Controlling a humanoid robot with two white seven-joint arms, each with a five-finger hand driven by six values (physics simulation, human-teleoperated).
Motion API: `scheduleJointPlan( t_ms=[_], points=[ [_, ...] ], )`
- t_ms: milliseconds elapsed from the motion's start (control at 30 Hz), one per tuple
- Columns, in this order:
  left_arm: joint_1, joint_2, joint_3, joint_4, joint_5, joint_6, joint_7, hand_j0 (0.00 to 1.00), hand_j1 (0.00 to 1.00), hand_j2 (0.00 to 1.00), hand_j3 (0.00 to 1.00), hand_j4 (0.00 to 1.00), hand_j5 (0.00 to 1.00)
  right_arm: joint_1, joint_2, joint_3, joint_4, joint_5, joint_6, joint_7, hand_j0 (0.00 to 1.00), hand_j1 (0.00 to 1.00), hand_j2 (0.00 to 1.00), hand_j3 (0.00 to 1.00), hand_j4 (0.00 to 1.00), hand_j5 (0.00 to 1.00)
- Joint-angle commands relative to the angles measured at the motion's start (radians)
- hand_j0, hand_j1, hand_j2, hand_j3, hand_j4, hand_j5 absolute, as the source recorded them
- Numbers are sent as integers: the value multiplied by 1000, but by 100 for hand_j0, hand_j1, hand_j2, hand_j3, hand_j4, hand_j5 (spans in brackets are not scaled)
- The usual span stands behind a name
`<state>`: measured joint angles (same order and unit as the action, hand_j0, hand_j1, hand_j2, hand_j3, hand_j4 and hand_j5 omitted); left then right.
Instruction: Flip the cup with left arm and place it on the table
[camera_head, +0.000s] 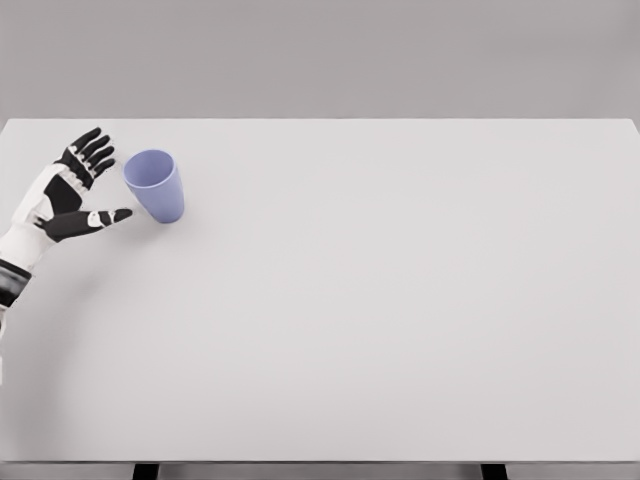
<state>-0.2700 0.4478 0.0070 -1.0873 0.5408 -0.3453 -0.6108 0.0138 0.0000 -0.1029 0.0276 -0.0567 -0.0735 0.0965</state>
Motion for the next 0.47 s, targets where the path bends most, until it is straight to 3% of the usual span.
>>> scheduleJointPlan(
  t_ms=[0, 200, 267, 367, 433],
  points=[
    [2, 83, -1, -101, 11, 5, 0, 100, 100, 100, 100, 100, 100, 0, 0, 0, 0, 0, 0, 0, 100, 100, 100, 100, 100, 100],
    [3, 232, -42, -279, -2, -9, 0, 100, 100, 100, 100, 100, 100, 0, 0, 0, 0, 0, 0, 0, 100, 100, 100, 100, 100, 100],
    [31, 281, -59, -362, -2, -9, 0, 100, 100, 100, 100, 100, 100, 0, 0, -1, 0, 0, 0, 0, 100, 100, 100, 100, 100, 100],
    [126, 328, -61, -522, -7, -12, 0, 100, 100, 100, 100, 100, 100, 0, 0, 0, 0, 0, 0, 0, 100, 100, 100, 100, 100, 100],
    [137, 350, -59, -556, -7, -12, 0, 100, 100, 100, 100, 100, 100, 0, 0, 0, 0, 0, 0, 0, 100, 100, 100, 100, 100, 100]
  ],
)
